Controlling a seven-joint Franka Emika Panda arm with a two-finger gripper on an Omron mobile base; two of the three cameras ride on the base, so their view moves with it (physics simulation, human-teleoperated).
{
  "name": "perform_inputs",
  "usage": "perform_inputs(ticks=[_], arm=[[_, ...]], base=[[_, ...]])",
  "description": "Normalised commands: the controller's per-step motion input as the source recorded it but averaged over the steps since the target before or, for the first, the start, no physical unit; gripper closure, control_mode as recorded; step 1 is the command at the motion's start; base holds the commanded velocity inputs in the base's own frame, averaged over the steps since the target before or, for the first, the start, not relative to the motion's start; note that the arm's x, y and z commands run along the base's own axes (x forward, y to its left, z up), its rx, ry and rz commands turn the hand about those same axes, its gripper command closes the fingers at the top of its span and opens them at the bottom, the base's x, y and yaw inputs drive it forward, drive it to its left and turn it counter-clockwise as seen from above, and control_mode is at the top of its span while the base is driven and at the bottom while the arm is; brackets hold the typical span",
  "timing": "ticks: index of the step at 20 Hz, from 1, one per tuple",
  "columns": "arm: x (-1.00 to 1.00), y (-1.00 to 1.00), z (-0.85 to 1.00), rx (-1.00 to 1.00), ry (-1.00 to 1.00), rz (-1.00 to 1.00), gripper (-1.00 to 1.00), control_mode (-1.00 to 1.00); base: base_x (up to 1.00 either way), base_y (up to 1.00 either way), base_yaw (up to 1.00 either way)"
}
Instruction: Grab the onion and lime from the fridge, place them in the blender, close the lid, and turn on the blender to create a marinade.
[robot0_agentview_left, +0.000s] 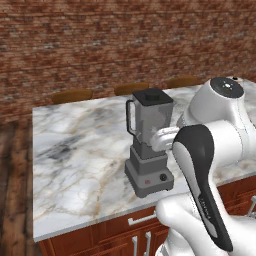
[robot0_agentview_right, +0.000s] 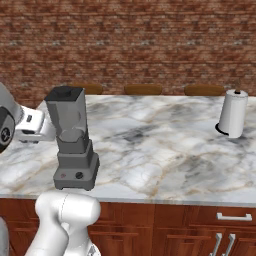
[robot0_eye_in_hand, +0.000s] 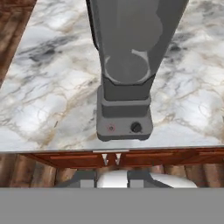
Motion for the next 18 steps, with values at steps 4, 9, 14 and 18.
perform_inputs(ticks=[4,9,14,18], arm=[[-0.27,0.0,-0.96,0.0,0.17,0.0,1.0,-1.0],[-0.03,0.0,-1.0,0.0,0.15,0.0,1.0,-1.0],[0.13,0.0,-0.63,0.0,0.04,-0.01,1.0,-1.0],[0.32,0.0,-0.31,0.0,0.06,0.0,1.0,-1.0]], base=[[0.0,0.0,0.0],[0.0,0.0,0.0],[0.0,0.0,0.0],[0.0,0.0,0.0]])
